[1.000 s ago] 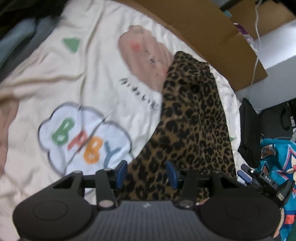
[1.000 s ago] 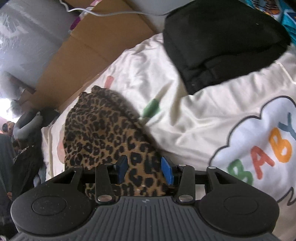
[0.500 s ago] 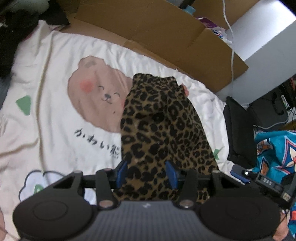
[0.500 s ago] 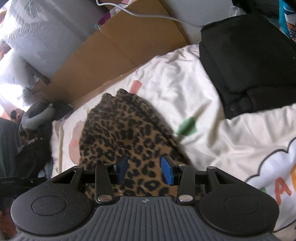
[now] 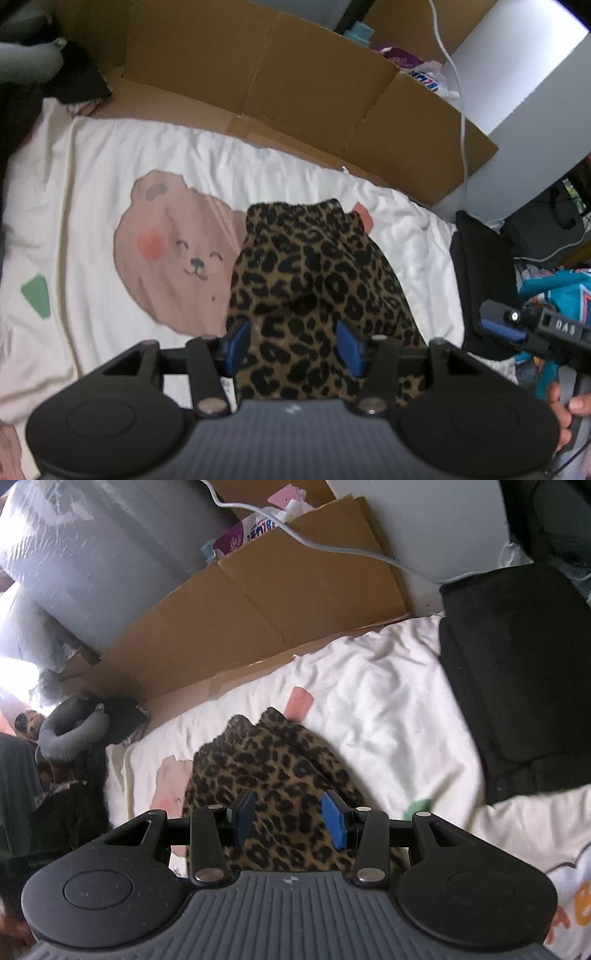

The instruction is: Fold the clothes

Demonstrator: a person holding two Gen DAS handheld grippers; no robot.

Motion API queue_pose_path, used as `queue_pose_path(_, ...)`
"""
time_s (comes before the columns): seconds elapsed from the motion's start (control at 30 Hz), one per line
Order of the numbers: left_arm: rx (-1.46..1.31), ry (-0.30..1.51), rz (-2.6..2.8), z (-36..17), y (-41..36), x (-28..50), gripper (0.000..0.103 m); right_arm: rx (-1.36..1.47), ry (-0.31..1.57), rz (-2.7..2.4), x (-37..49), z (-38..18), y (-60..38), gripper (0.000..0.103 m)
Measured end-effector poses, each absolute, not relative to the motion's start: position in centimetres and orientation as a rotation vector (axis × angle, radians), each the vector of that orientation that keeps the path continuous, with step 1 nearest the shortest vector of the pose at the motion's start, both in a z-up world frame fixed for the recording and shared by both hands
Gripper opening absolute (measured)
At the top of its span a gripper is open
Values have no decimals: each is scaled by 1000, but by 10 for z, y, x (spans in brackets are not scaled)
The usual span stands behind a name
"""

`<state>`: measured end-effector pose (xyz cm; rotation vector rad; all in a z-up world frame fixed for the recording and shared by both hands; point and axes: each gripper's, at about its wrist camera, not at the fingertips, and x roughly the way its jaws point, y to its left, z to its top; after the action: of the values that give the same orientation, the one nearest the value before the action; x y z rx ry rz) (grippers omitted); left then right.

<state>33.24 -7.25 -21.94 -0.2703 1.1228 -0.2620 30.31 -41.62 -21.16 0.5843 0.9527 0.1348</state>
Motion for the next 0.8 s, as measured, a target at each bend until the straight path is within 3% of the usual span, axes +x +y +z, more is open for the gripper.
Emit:
queue_pose_path(0.33,-265,1133,-233,-247,-66,366,55,465,934,214,365,-214,-393,50)
queue_pose_path(0.8,-301,1058,-224,-268,-52,391,55,381,936,266,388,-266,-366,56)
